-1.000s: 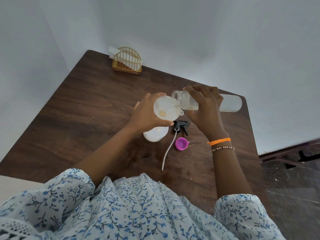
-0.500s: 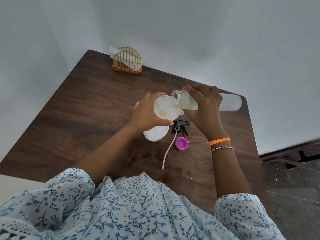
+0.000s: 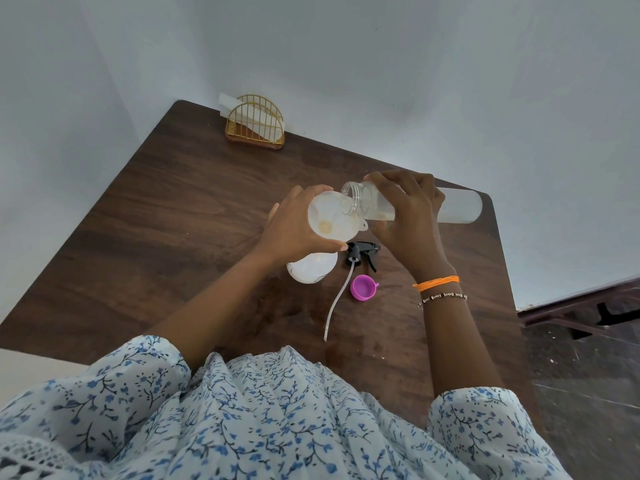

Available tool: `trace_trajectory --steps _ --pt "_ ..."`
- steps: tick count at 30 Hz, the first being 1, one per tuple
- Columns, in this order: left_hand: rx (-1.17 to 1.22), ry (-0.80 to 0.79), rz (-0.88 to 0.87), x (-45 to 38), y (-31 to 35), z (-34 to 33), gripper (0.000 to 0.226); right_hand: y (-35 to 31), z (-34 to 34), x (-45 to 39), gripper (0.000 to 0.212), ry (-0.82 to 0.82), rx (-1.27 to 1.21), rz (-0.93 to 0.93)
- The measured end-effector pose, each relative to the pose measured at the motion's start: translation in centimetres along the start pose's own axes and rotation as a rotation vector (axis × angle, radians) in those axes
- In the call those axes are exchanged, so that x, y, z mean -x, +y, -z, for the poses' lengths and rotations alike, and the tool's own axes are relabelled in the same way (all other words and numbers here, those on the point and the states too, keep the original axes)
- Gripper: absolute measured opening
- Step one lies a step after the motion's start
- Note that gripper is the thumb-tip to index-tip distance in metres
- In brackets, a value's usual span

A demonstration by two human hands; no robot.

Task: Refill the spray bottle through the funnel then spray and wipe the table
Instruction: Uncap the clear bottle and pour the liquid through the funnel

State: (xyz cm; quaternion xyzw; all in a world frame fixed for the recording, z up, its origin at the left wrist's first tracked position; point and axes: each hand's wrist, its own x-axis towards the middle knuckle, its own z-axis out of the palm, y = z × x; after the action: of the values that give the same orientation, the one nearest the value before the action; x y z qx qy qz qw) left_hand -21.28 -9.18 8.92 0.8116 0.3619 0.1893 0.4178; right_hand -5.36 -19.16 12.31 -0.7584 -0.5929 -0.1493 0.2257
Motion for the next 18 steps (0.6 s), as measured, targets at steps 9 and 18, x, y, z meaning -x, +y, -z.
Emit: trace_trajectory --steps 9,18 --pt "-0.010 -0.004 -0.006 -0.05 0.00 -0.11 0.089 -0.11 0.05 -0.01 0.058 -0.007 -0.001 0.004" --pt "-0.013 -0.004 -0.003 -0.13 -0.02 -0.16 0.090 -0.13 0.14 -0.03 0.058 -0.010 0.001 0.007"
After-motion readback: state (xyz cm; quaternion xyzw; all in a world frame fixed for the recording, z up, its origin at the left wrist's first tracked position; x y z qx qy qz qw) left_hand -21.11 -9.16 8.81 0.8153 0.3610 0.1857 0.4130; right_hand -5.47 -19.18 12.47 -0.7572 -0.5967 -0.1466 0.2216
